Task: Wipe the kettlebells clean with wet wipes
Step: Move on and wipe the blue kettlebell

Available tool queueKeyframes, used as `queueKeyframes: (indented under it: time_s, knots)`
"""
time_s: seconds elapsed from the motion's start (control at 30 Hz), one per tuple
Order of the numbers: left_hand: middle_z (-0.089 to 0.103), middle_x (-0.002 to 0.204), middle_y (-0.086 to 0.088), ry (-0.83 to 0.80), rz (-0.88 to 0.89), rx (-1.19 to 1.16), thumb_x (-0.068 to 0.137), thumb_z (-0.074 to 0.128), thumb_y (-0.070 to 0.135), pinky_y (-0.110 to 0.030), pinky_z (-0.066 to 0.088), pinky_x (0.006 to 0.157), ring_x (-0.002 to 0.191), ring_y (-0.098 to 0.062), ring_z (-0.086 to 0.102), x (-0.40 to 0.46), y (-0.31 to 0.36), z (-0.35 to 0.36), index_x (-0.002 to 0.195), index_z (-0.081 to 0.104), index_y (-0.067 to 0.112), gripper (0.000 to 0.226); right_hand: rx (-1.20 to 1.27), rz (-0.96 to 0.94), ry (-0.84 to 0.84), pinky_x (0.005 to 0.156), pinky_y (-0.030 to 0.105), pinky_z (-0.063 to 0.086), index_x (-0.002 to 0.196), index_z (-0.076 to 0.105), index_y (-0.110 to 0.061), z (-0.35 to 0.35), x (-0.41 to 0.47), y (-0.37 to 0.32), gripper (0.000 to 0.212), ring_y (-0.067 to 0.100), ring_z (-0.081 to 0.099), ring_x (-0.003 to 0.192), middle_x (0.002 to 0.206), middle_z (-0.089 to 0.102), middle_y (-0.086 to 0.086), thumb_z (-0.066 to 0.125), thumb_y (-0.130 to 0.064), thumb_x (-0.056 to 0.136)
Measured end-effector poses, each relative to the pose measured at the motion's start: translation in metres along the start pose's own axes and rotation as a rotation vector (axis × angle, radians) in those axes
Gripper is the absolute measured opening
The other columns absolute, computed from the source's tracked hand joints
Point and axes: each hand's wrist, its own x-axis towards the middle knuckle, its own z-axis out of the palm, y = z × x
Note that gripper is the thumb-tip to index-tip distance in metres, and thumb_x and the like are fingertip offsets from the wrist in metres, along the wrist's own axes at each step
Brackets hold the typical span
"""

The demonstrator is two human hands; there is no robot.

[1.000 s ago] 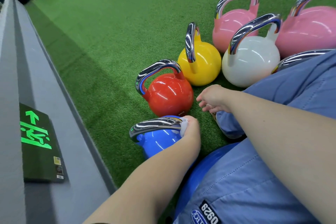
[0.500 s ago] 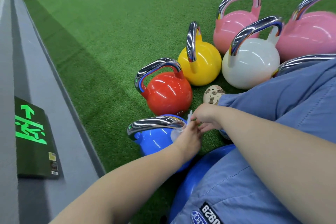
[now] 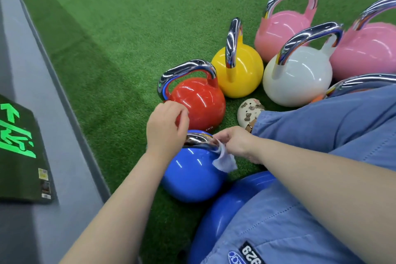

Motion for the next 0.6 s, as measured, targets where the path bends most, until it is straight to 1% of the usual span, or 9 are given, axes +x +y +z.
queueKeyframes:
  time_s: [0.03,0.1,0.13,0.2,0.27,0.4,0.5,0.57,0.6]
  knots:
    - [0.063,0.083,-0.006,-0.095,-0.116,0.044,0.089,0.040,0.026,-0.035,0.040,0.071,0.080,-0.024,0.053,0.006,-0.005,-0.001,0.083,0.064,0.010,0.030,-0.024,-0.022,0.022,0.075,0.025,0.045,0.102,0.071,-0.003,0.002,0.001,0.001,0.029,0.017,0.052,0.090,0.106,0.068,0.013,0.051,0.009,0.085]
    - [0.062,0.088,-0.002,-0.222,-0.280,0.031,0.092,0.044,0.028,-0.033,0.040,0.073,0.084,-0.023,0.054,0.010,-0.010,0.003,0.090,0.066,0.015,0.026,-0.172,-0.054,0.032,0.066,0.012,0.040,0.108,0.066,-0.001,0.007,0.003,0.005,0.030,0.016,0.050,0.086,0.096,0.062,0.005,0.052,0.009,0.084]
    - [0.061,0.087,0.000,-0.236,-0.304,0.008,0.092,0.047,0.026,-0.032,0.039,0.072,0.082,-0.021,0.054,0.011,-0.009,0.004,0.090,0.066,0.016,0.021,-0.255,-0.070,0.032,0.061,0.010,0.037,0.111,0.064,-0.001,0.009,0.005,0.009,0.031,0.015,0.048,0.085,0.092,0.057,0.003,0.054,0.008,0.083]
    - [0.058,0.081,0.003,-0.223,-0.289,0.014,0.089,0.050,0.024,-0.032,0.040,0.070,0.078,-0.019,0.052,0.010,-0.005,0.006,0.086,0.065,0.018,0.016,-0.291,-0.036,0.046,0.061,0.013,0.036,0.113,0.062,-0.002,0.013,0.009,0.016,0.032,0.013,0.047,0.085,0.091,0.053,0.001,0.060,0.004,0.082]
    - [0.056,0.080,0.006,-0.226,-0.285,0.022,0.088,0.050,0.026,-0.030,0.039,0.069,0.077,-0.017,0.052,0.010,-0.006,0.006,0.085,0.065,0.019,0.017,-0.238,0.040,0.078,0.063,0.015,0.038,0.116,0.061,-0.004,0.020,0.013,0.023,0.034,0.013,0.047,0.087,0.093,0.052,0.001,0.064,-0.002,0.082]
    - [0.052,0.077,0.008,-0.265,-0.306,-0.001,0.087,0.050,0.029,-0.028,0.037,0.067,0.075,-0.015,0.049,0.012,-0.009,0.006,0.083,0.064,0.020,0.017,-0.041,0.221,0.190,0.088,0.029,0.046,0.124,0.058,-0.009,0.045,0.026,0.038,0.042,0.014,0.049,0.092,0.100,0.053,0.001,0.067,-0.011,0.083]
    - [0.053,0.076,0.009,-0.261,-0.311,-0.010,0.086,0.050,0.030,-0.026,0.035,0.066,0.074,-0.013,0.048,0.012,-0.008,0.006,0.082,0.063,0.021,0.016,0.193,0.314,0.400,0.086,0.031,0.050,0.117,0.061,-0.012,0.064,0.031,0.041,0.033,0.016,0.053,0.089,0.098,0.056,0.001,0.064,-0.014,0.084]
    - [0.053,0.077,0.009,-0.256,-0.317,-0.015,0.086,0.051,0.030,-0.026,0.035,0.066,0.074,-0.013,0.048,0.012,-0.009,0.006,0.082,0.063,0.021,0.016,0.357,0.288,0.509,0.083,0.030,0.052,0.113,0.063,-0.012,0.076,0.030,0.041,0.029,0.016,0.056,0.085,0.095,0.059,0.002,0.062,-0.009,0.084]
    - [0.053,0.077,0.009,-0.254,-0.318,-0.015,0.086,0.051,0.030,-0.026,0.036,0.067,0.073,-0.013,0.048,0.012,-0.009,0.006,0.081,0.063,0.021,0.016,0.398,0.247,0.547,0.080,0.026,0.053,0.107,0.065,-0.013,0.080,0.028,0.039,0.026,0.015,0.057,0.081,0.090,0.061,0.000,0.063,-0.006,0.082]
